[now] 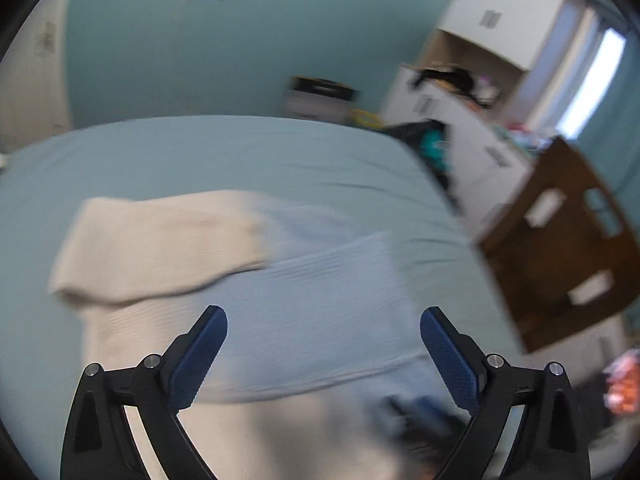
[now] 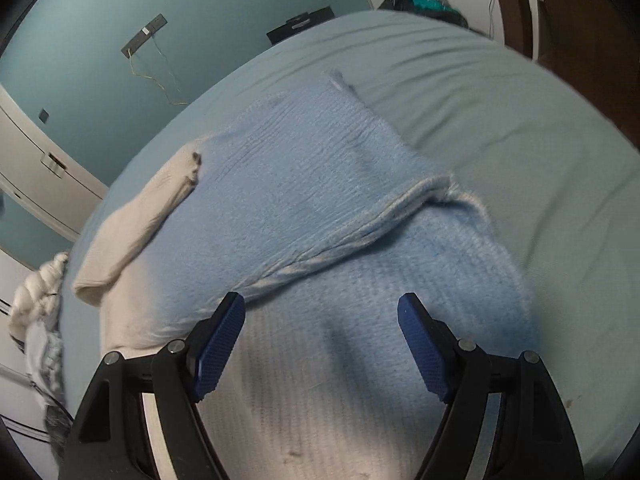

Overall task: Fold small clothes
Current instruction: 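Grasp the sweater side edge with the right tool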

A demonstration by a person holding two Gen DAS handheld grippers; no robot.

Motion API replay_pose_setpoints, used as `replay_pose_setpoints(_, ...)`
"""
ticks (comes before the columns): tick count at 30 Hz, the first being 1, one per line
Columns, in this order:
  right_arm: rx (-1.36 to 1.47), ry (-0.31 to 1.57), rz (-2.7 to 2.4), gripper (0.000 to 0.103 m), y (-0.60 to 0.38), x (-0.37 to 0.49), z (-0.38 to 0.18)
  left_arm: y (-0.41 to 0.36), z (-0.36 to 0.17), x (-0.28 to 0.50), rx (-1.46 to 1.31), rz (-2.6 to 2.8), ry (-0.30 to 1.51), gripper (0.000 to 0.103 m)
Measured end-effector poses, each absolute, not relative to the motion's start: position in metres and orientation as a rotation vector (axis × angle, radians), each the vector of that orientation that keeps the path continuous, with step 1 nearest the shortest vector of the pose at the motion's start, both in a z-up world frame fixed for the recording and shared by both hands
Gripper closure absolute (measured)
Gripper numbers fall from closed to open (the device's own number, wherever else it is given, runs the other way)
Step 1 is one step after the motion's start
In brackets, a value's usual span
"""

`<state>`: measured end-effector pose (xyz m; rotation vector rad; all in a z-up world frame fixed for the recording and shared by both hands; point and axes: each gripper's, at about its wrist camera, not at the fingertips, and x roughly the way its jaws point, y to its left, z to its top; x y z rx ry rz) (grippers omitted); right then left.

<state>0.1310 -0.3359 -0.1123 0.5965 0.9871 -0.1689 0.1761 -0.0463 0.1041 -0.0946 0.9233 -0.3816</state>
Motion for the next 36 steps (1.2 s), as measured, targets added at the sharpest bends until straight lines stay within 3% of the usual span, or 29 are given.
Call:
replay_pose_setpoints(6,0.618,1.001,0.072,0.028,-0.296,0.145,-0.116,0.047,0.05,0.179,0.154,0.137,0.905,0.005)
replay_pose_setpoints(10,0.766,1.057,0.254,0.044,-0.277,0.148,-0.13,0.107,0.026,0.2,-0.018,0.17,0.989,0.005)
replay_pose_setpoints(18,0.973,1.153,0.331,0.044,-0.227,0.293,-0.12,0.168,0.007,0.226,-0.201,0.274,1.043,0.005)
replay_pose_setpoints(27,0.976,1.264,0.052,0.044,-0.204,0.418,-0.173,0.225,-0.024,0.237,-0.445,0.326,1.08,0.005)
replay_pose_setpoints(29,0.942,1.291,-0.004,0.053,-0.199,0.423,-0.179,0.235,-0.026,0.235,-0.504,0.336,1.074,0.005)
replay_pose_setpoints(31,0.817,1.273,-0.113,0.097,-0.19,0.431,-0.168,0.242,-0.024,0.233,-0.507,0.377,1.059,0.005)
replay_pose_setpoints(34,0.71,1.244,-0.186,0.098,-0.174,0.438,-0.135,0.257,-0.02,0.224,-0.545,0.452,1.022,0.005)
replay_pose_setpoints(36,0.661,1.123,-0.151,0.098,-0.158,0.439,-0.08,0.267,-0.02,0.217,-0.605,0.468,1.009,0.005)
